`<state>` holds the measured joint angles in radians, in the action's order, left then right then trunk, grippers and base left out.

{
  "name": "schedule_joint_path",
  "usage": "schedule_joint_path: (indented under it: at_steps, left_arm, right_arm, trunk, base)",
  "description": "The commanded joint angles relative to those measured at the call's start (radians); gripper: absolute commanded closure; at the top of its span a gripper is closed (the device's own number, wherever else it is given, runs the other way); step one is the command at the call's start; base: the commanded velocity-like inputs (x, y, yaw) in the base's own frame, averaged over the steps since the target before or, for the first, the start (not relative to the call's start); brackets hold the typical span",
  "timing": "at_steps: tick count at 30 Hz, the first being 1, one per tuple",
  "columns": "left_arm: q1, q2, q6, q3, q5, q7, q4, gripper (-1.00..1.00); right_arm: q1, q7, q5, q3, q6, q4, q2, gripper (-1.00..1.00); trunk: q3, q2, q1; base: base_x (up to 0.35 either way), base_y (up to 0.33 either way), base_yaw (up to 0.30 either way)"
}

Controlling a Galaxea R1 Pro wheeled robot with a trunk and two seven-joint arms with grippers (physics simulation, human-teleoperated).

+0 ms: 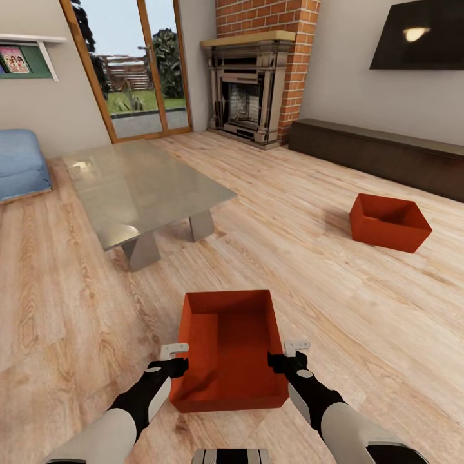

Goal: Move the two storage containers from the living room to the garage. In the garage, place one container on the floor and stack the other container on top of it (either order is fine).

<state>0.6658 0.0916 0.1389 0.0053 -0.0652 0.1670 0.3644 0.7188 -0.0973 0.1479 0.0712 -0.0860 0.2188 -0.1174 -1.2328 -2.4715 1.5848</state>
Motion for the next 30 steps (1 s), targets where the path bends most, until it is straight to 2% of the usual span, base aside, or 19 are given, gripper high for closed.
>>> schedule_joint_path:
  at_steps: [1,4,14,30]
  left_arm:
    - [0.0,0.0,0.005,0.0,-0.007,0.003,0.002,-1.0]
    - [0.0,0.0,0.006,0.001,-0.007,0.003,0.002,-1.0]
    - [0.0,0.0,0.005,0.001,-0.007,0.003,0.002,-1.0]
    - [0.0,0.005,0.005,0.001,-0.007,0.003,0.004,-1.0]
  right_arm:
    - [0.001,-0.002,0.01,0.007,-0.003,-0.001,-0.001,-1.0]
    - [0.001,-0.001,0.01,0.007,-0.003,-0.001,-0.001,-1.0]
    - [0.001,0.001,0.01,0.008,-0.004,-0.001,-0.001,-1.0]
    - [0.001,0.005,0.01,0.009,-0.004,-0.001,-0.002,-1.0]
  trunk:
    - [-0.004,-0.008,0.004]
    - [-0.013,-0.029,0.015]
    - [-0.052,-0.031,0.02]
    - [-0.052,-0.031,0.02]
  base:
    - [0.0,0.0,0.0]
    - [0.0,0.0,0.0]
    - [0.0,0.0,0.0]
    - [0.0,0.0,0.0]
